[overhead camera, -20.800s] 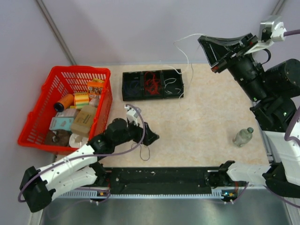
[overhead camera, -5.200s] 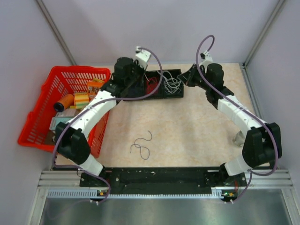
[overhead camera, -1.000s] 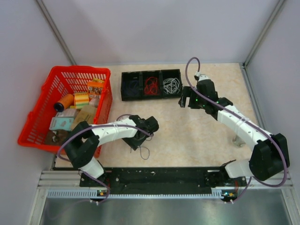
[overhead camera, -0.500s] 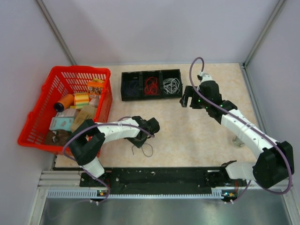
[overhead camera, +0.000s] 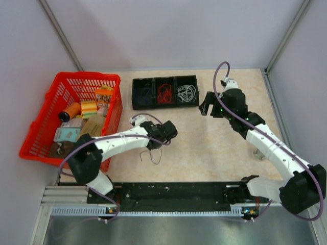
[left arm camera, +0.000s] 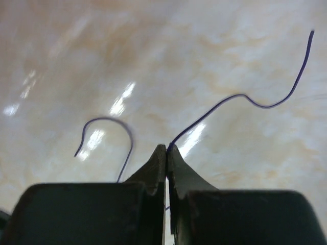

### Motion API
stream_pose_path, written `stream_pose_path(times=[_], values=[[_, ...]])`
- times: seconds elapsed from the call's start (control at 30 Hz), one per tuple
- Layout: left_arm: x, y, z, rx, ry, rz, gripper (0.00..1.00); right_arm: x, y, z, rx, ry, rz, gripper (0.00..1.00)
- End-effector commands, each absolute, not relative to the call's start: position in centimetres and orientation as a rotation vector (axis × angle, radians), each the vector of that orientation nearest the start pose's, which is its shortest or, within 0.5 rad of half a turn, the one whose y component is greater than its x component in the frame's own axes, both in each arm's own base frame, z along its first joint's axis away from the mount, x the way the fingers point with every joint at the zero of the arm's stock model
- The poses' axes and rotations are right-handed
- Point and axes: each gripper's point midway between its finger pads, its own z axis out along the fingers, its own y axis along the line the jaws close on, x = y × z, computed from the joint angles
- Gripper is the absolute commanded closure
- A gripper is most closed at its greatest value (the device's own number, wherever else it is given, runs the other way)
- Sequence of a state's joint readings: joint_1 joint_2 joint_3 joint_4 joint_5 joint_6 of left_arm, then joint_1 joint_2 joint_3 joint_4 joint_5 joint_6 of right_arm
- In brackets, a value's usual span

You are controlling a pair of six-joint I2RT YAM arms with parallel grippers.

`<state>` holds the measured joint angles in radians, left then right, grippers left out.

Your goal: Untangle the cables

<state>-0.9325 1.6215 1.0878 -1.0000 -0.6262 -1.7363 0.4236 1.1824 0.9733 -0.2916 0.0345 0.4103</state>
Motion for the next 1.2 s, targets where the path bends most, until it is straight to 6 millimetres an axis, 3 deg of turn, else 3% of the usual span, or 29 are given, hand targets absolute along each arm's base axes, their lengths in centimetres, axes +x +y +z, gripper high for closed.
stream_pose_path(times=[0.0,0.1,0.27,0.37,0.5,0.7,0.87,1.03,1.17], values=[[29.1,-20.1,16.5,-0.584,2.095,-0.059,1.0,34.0,14.7,23.8,0.055,2.007,0.468,0.17],[31.3,-19.4,21.0,-0.465,1.999,-0.14,1.0,33.8,14.3,24.5,0.077,1.987,0.489,0.18],[35.8,-17.0,29.2,-0.412,1.797,-0.293,1.0,33.3,13.9,25.9,0.087,1.945,0.503,0.17],[38.0,-17.5,33.6,-0.292,1.684,-0.378,1.0,33.1,14.0,26.5,0.083,1.931,0.518,0.17],[41.6,-16.8,37.0,-0.233,1.623,-0.399,1.0,32.8,13.9,26.5,0.077,1.929,0.522,0.17],[48.7,-15.4,36.5,-0.255,1.619,-0.431,1.0,32.5,13.7,26.7,0.071,1.919,0.517,0.17],[54.7,-14.3,33.6,-0.372,1.64,-0.581,1.0,32.6,13.5,26.8,0.07,1.914,0.506,0.17],[58.3,-13.1,29.8,-0.469,1.657,-0.571,1.0,32.7,13.5,26.7,0.071,1.917,0.502,0.17],[59.1,-12.1,26.0,-0.612,1.721,-0.544,1.0,32.7,13.7,26.5,0.073,1.924,0.511,0.18]])
